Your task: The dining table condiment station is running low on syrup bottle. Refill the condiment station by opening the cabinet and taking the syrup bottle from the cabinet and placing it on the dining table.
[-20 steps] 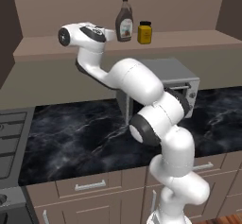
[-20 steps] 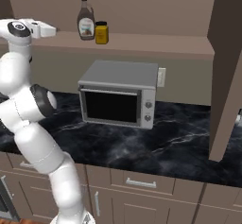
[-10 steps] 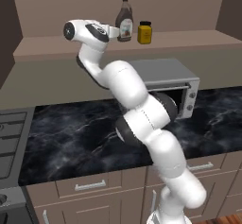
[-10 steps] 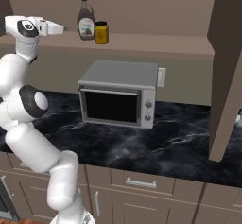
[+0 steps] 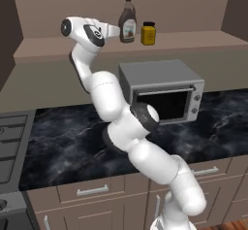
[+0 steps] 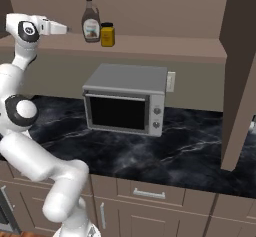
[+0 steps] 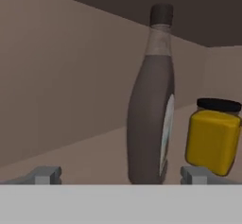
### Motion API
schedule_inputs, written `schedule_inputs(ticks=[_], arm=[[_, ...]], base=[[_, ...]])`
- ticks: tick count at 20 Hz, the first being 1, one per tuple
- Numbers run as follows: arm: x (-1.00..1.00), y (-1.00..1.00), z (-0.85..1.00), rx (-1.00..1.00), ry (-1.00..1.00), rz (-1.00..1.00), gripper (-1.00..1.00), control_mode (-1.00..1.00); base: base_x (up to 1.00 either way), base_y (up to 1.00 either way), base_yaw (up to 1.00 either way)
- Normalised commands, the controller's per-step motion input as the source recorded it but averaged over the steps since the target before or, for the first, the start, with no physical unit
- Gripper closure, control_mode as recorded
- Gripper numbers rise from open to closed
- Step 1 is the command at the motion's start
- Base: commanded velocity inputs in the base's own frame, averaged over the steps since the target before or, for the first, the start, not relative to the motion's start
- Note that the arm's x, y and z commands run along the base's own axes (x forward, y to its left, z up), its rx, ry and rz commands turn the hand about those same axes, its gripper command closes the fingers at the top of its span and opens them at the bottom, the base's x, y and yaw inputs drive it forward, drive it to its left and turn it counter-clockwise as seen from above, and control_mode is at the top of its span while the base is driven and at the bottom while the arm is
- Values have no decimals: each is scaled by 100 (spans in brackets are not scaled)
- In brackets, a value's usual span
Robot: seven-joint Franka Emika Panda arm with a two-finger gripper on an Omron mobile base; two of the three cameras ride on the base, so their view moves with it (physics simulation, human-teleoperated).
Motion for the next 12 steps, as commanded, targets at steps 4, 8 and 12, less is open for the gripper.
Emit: schedule_inputs(ticks=[4, 8, 12], arm=[[19, -26, 0, 0, 3, 0, -100, -100], [19, -34, 0, 0, 1, 0, -100, -100], [1, -30, 0, 0, 0, 0, -100, -100]], base=[[0, 0, 0], [0, 0, 0], [0, 0, 0]])
